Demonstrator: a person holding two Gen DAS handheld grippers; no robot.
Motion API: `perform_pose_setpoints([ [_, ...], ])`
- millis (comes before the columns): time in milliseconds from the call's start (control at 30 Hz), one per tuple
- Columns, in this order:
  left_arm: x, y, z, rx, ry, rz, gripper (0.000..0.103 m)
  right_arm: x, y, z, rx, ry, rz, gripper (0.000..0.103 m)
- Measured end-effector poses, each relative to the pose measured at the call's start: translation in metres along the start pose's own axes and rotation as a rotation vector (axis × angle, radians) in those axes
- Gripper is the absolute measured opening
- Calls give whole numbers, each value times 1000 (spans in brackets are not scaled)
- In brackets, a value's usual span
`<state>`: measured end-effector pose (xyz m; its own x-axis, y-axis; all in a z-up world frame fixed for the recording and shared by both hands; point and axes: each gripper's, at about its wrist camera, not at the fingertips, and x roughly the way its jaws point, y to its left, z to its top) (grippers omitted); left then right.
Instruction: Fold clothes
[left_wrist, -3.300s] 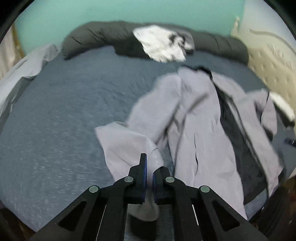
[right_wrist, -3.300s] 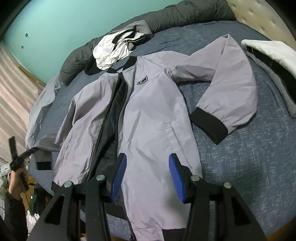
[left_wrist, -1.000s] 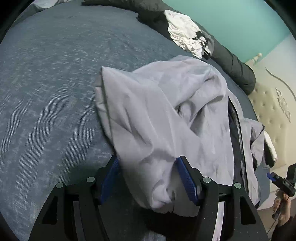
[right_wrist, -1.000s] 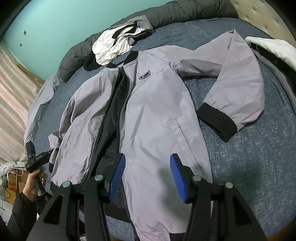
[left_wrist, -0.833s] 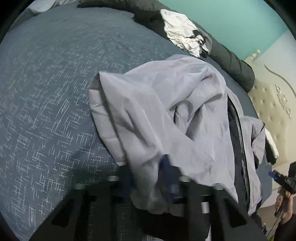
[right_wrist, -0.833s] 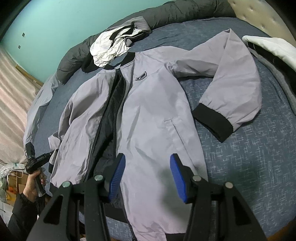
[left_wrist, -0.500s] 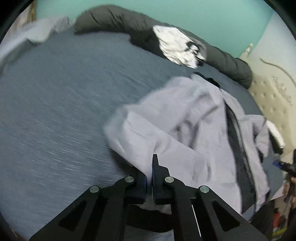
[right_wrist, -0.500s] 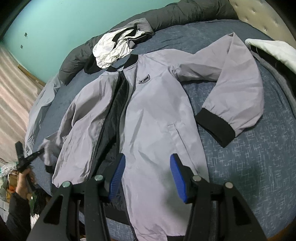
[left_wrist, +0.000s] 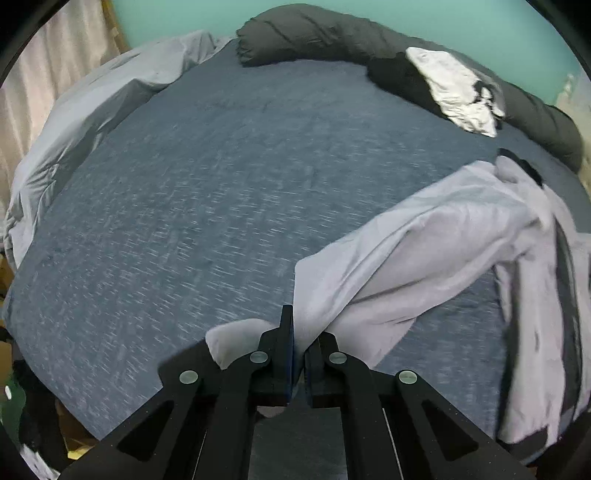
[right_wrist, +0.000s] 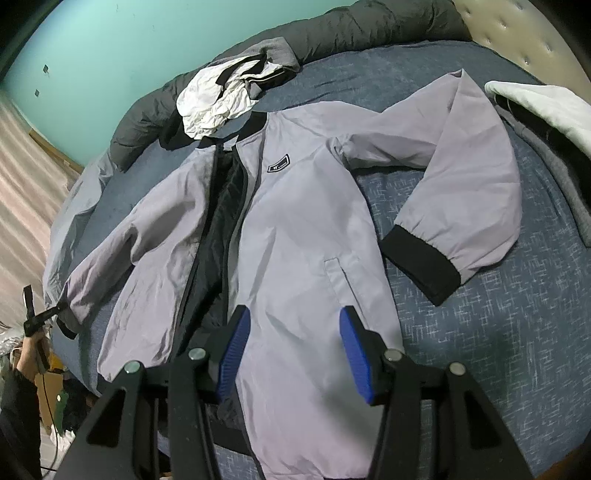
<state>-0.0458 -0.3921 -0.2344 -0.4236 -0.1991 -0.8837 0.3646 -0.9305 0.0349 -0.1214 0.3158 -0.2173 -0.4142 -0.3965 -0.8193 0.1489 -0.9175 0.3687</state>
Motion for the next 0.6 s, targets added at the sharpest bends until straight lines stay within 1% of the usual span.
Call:
perform_pose_setpoints([
  [100, 19, 10, 7, -35, 32, 19, 5, 2, -3, 5, 2, 3, -16, 51],
  [200, 28, 18, 9, -71, 55, 24, 11, 5, -4, 10, 6, 6, -22, 51],
  [233, 27, 21, 8, -81, 56, 26, 20, 6, -4, 12, 5, 7, -23, 51],
  [267, 25, 24, 9, -97, 58, 31, 25, 6, -3, 14, 4, 8, -23, 51],
  [300, 21, 26, 10, -116, 50, 32, 28, 7, -3, 16, 2, 9, -24, 51],
  [333, 17, 28, 12, -136, 40, 33, 33, 8, -2, 18, -3, 10, -25, 51],
  [400, 7, 29, 16, -158, 16, 36, 36, 12, -1, 24, -9, 13, -23, 51],
  [433, 2, 26, 19, -159, 0, 37, 36, 14, 0, 27, -12, 14, -23, 51],
  [533, -15, 8, 31, -113, -53, 58, 44, 19, 3, 34, -8, 4, -12, 51],
  [600, -21, 0, 38, -107, -71, 78, 45, 23, 6, 38, 3, -6, 6, 51],
])
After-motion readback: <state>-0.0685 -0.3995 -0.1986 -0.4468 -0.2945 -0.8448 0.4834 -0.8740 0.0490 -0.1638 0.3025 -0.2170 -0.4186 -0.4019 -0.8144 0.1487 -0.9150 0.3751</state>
